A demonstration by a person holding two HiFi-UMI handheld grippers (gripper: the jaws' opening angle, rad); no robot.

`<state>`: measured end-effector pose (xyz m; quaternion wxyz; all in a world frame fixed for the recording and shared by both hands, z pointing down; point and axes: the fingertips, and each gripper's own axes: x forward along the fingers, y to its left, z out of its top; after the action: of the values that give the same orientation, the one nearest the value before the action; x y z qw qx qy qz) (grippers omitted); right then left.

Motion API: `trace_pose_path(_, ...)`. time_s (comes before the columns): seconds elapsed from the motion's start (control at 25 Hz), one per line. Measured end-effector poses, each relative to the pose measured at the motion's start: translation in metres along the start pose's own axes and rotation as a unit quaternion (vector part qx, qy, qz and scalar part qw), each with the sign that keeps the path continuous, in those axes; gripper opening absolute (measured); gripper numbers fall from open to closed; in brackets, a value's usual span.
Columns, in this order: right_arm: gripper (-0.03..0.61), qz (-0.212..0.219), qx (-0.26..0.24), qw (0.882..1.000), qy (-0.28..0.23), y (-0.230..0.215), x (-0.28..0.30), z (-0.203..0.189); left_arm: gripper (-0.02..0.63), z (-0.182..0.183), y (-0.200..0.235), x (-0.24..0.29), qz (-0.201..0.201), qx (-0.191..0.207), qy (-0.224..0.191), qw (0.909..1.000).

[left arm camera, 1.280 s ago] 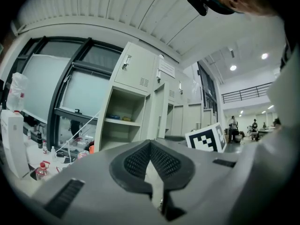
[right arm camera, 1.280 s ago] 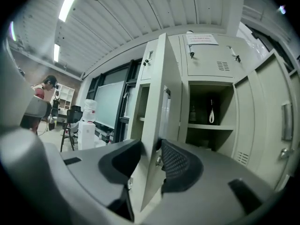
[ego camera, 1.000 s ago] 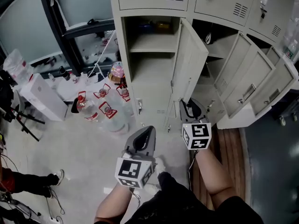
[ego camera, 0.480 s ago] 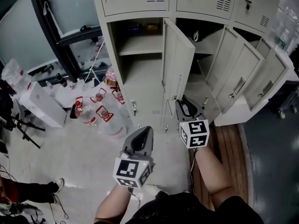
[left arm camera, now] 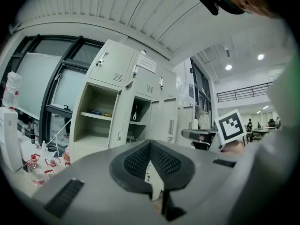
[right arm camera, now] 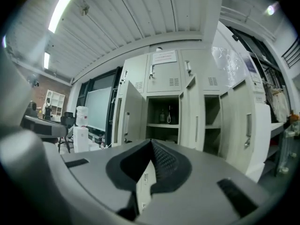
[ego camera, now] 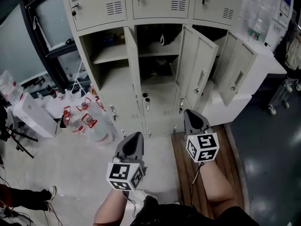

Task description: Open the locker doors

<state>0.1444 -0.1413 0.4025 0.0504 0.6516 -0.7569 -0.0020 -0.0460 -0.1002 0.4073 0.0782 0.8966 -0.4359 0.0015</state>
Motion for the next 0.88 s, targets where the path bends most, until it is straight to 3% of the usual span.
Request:
trace_pose_path(0.24,0.000,0.000,-0.013,1.000,-0.006,-0.059,-0.112,0.000,0.000,-0.005,-0.105,-0.026,0.016,0.000,-0.015,0.9998)
trace_pose_path(0.44,0.000,0.008,-0.008,1.000,-0.007,-0.082,-0.176,-0.003,0.000,-0.014,-0.166,-0.051,0.027,0.004,-0.010,0.9996)
trace_pose_path(0.64,0.000,0.017,0.005,1.000,-0.007,-0.084,-0.209,-0.006,0.000,-0.010,-0.195,-0.070,0.035,0.012,-0.009,0.9993)
trace_pose_path(0.88,0.000,0.025,0.010,1.000,-0.002,-0.075,-0.225,-0.011,0.001,-0.010,-0.199,-0.083,0.037,0.012,-0.009,0.9992)
